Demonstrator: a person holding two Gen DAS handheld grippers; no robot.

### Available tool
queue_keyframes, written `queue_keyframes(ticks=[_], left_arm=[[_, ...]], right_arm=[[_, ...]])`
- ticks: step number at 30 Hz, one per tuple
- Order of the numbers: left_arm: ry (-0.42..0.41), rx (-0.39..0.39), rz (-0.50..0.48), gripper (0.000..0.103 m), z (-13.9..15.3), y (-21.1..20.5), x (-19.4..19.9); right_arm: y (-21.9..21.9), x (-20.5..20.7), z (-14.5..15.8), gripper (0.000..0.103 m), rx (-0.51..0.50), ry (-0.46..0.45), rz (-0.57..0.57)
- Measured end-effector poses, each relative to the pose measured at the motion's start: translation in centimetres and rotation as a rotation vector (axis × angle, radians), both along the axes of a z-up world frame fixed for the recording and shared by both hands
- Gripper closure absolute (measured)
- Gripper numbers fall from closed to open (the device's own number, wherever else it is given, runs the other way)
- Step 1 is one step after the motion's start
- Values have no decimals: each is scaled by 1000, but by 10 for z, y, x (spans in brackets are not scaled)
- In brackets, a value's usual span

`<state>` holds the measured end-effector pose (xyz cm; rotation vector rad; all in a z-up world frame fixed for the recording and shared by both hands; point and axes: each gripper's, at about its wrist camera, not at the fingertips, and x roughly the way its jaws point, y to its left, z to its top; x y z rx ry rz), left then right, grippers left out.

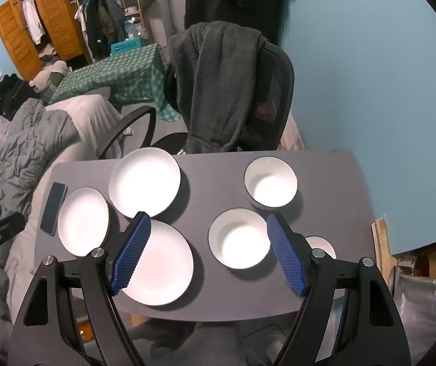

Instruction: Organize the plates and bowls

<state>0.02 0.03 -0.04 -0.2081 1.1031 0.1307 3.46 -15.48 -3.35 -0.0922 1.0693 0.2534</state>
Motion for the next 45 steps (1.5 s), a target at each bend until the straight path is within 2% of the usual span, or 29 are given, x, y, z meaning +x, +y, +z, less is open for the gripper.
queue_keyframes(ticks=[12, 20, 45], left_arm=[[-18, 9, 4, 17, 0, 0, 2], [-20, -24, 12, 17, 1, 6, -4], [-15, -26, 14, 17, 0, 5, -2]], right_arm=[[5, -8, 2, 26, -10, -6, 7], [10, -4, -2, 26, -10, 3, 18], [17, -7, -5, 26, -10, 9, 22]])
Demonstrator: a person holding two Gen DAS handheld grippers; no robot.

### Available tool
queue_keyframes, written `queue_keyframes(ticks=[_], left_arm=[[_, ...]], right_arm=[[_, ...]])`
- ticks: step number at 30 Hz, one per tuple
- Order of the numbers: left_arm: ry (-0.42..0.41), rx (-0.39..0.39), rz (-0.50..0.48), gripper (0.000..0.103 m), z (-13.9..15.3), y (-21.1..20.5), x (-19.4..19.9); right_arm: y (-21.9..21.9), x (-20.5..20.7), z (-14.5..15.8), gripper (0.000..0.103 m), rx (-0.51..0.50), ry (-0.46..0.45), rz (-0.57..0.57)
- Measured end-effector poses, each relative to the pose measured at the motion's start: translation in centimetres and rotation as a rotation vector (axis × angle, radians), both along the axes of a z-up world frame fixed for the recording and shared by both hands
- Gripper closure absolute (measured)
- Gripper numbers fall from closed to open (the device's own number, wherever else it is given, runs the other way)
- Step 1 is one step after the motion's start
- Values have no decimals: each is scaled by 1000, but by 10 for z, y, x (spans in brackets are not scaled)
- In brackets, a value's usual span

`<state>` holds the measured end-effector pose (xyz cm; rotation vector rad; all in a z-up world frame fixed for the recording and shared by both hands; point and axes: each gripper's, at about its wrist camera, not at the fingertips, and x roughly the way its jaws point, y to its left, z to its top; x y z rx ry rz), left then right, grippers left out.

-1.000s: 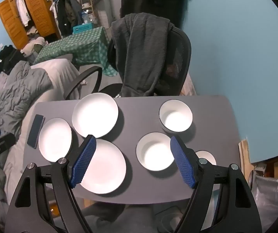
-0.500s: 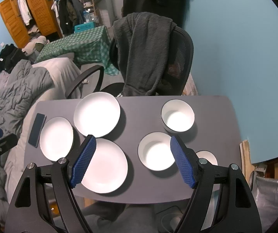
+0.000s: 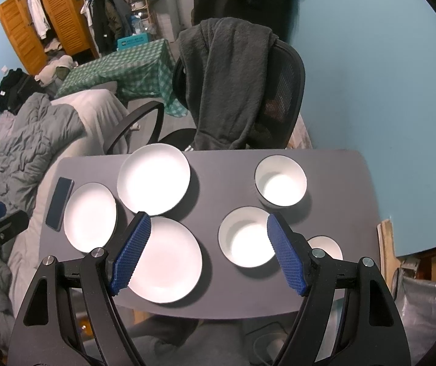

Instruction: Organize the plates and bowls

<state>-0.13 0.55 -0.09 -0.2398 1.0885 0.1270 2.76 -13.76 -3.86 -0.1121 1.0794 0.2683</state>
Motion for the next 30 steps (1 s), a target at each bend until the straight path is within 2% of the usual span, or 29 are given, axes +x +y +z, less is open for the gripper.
queue_keyframes(ticks=[30], left_arm=[[7, -12, 7, 17, -5, 10, 3]], right_arm=[[-6, 6, -2, 26, -13, 14, -8]])
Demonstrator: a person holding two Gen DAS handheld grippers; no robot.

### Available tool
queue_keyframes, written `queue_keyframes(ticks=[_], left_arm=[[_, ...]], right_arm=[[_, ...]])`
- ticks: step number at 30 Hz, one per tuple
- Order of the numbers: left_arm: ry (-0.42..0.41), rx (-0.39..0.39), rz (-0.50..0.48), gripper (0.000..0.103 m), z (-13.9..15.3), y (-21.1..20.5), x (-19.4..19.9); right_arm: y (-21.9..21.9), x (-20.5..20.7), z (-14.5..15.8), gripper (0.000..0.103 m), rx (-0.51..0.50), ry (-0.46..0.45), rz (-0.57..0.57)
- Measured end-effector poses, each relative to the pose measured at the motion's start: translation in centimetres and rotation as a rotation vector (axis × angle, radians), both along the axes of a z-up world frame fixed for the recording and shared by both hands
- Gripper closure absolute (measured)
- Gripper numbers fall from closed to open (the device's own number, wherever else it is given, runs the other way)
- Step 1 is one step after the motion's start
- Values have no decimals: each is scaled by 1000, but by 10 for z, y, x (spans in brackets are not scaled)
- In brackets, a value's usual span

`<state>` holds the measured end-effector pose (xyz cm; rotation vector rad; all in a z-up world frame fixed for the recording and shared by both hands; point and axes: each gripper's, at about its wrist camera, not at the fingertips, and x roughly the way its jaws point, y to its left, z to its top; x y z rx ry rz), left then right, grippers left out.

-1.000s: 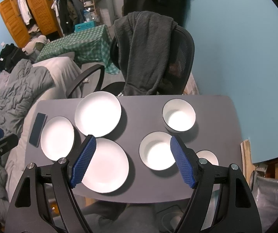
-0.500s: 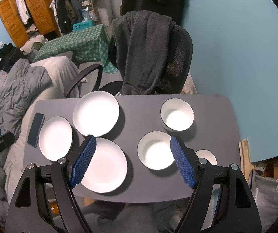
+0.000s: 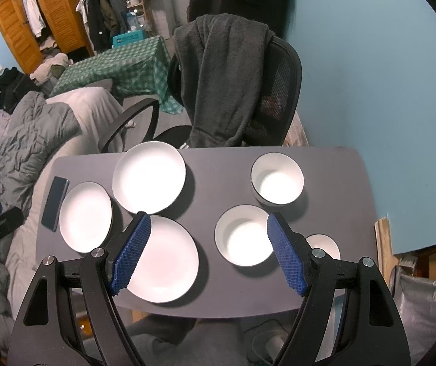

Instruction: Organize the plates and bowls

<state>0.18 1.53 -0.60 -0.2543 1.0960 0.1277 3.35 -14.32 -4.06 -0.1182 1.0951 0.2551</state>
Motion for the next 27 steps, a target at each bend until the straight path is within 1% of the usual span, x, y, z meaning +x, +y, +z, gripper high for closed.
queue_keyframes(ticks=[10, 20, 27], left_arm=[[7, -7, 1, 17, -2, 2, 2], [5, -6, 1, 17, -2, 3, 5], [16, -4, 5, 17, -9, 11, 11]], right_arm=[[-1, 1, -5, 26, -10, 12, -3], [2, 4, -4, 26, -13, 16, -5], [6, 5, -6, 26, -27, 21, -6]])
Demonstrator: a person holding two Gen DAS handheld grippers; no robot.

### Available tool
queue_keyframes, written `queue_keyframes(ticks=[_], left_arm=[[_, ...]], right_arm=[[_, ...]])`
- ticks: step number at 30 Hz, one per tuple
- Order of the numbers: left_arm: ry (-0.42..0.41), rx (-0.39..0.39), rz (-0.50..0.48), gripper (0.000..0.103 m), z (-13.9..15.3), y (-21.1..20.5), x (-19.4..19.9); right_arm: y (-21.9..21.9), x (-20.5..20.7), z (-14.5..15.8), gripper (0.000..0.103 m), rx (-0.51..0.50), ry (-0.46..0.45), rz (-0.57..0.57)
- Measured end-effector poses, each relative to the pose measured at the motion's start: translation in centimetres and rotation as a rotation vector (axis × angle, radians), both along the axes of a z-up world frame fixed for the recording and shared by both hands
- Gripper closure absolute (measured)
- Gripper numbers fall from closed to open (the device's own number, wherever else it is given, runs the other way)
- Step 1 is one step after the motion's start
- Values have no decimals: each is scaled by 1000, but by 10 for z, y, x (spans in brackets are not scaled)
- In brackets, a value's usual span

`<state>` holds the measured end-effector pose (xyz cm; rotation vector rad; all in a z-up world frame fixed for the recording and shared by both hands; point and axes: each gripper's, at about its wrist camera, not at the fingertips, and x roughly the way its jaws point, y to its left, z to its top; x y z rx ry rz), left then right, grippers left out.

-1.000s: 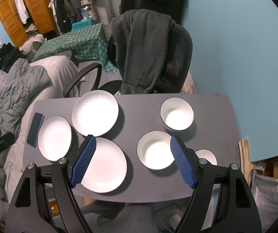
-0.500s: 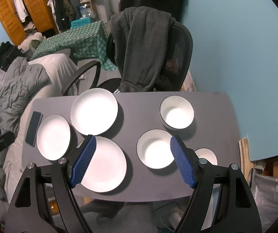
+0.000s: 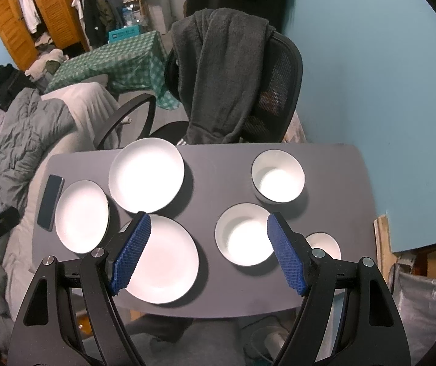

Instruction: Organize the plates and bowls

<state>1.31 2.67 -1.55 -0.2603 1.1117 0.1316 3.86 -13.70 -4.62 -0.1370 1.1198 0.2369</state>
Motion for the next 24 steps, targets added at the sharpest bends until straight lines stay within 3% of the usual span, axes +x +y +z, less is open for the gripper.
queue_keyframes(ticks=[13, 24], left_arm=[[61, 43, 7, 17, -36, 11, 3], [131, 55, -42, 17, -89, 11, -4]], right_arm=[[7, 15, -29, 26, 2, 84, 54], [12, 18, -92, 26, 29, 239, 126]])
